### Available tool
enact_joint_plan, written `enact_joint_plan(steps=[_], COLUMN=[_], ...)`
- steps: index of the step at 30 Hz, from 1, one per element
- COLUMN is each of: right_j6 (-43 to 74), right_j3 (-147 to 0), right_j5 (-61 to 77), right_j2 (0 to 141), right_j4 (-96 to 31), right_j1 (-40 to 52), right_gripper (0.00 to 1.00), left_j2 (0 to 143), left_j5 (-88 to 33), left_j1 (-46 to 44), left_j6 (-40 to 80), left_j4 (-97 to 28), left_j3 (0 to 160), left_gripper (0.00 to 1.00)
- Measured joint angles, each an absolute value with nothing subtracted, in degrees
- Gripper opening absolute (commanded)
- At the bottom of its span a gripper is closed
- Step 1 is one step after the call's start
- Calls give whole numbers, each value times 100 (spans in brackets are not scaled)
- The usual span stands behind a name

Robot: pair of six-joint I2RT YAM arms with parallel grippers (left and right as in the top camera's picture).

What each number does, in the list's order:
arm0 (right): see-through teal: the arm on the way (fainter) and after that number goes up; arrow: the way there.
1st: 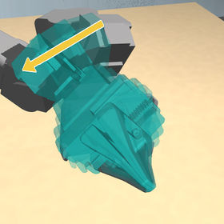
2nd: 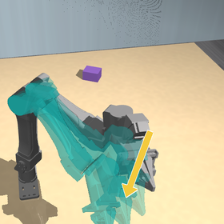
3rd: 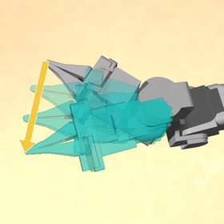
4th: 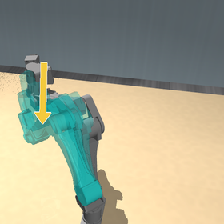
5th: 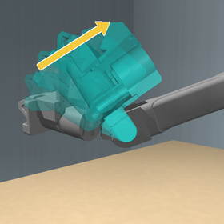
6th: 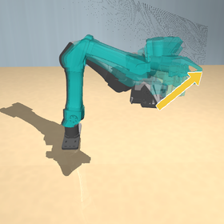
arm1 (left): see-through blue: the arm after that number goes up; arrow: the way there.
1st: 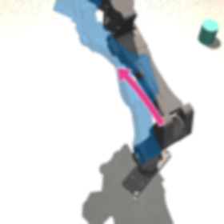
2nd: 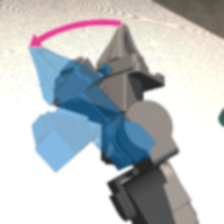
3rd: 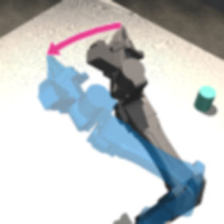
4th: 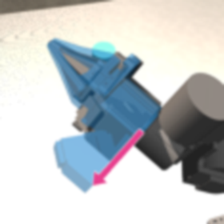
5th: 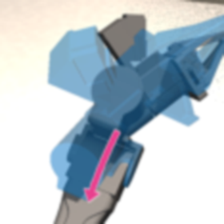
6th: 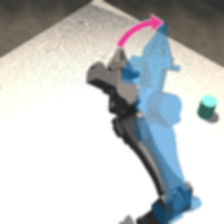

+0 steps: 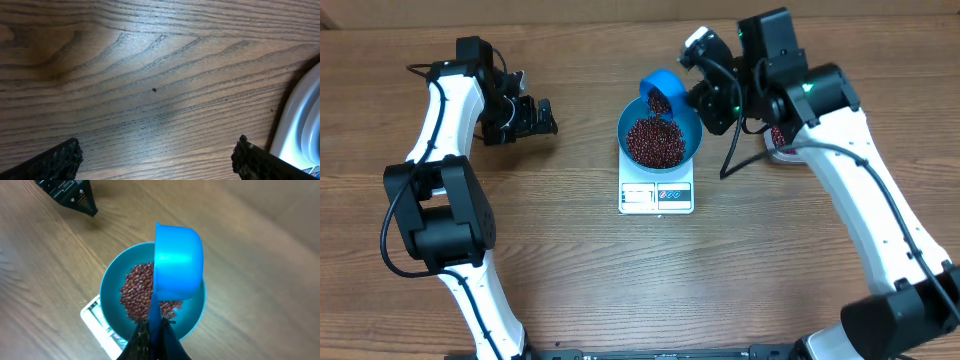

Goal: Scoop item into bowl and weigh 150g on scale
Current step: 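Carry the scoop left over the blue bowl and tip beans in, then move the empty scoop back right into the bean tub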

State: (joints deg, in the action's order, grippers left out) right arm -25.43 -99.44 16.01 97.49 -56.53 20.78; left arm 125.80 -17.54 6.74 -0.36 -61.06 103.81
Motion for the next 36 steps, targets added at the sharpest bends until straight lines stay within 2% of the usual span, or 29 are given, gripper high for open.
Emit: enact_joint_plan(steps=[8,36], right_j6=[-2709,-2427], right_j3=[-9957,-9955], right_j5=[757,707], right_j2=[9690,9690], right_j4=[-5841,-5808], right_j1=[2408,2408], right_gripper=[4,4], left_j2=[12580,12580], left_j5=[-1754,-1754], left_j1=[674,674], left_j6=[-38,-36], left_j4=[-6108,-6106], left_j3=[10381,10381], left_gripper=[100,100])
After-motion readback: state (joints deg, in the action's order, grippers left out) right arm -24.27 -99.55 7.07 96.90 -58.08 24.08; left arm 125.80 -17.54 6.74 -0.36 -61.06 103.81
